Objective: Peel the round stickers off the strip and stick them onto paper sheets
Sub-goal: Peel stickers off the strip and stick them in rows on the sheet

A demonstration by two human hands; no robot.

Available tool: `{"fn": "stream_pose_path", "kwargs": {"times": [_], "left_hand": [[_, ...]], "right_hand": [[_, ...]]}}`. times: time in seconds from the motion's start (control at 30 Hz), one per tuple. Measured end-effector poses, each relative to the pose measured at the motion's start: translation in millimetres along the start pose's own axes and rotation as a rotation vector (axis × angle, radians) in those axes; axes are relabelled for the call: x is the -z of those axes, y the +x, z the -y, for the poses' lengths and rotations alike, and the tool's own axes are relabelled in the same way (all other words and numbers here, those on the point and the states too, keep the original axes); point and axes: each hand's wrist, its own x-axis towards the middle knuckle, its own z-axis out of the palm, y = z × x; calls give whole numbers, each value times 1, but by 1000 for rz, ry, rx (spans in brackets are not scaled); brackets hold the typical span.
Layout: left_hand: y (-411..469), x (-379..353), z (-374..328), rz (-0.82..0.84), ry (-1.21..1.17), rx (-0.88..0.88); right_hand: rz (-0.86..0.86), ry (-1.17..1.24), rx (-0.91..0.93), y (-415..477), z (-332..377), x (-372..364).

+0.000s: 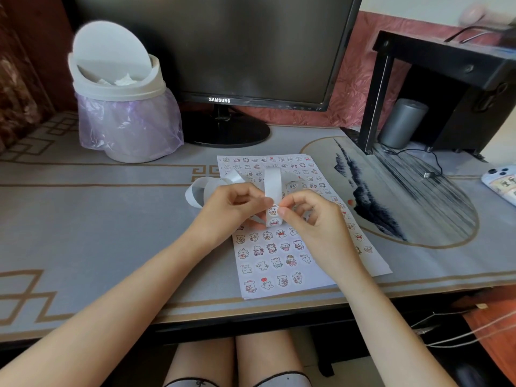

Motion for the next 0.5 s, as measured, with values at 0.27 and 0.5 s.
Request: {"fn": "stream_pose_path", "kwargs": {"times": [0.27, 0.5], "left_hand": [[1, 1, -1, -17, -46, 58], [1, 0, 0, -5, 3, 91]], "right_hand": [[-4, 26, 33, -11, 8, 8], [146, 170, -212, -26, 12, 37]]}}
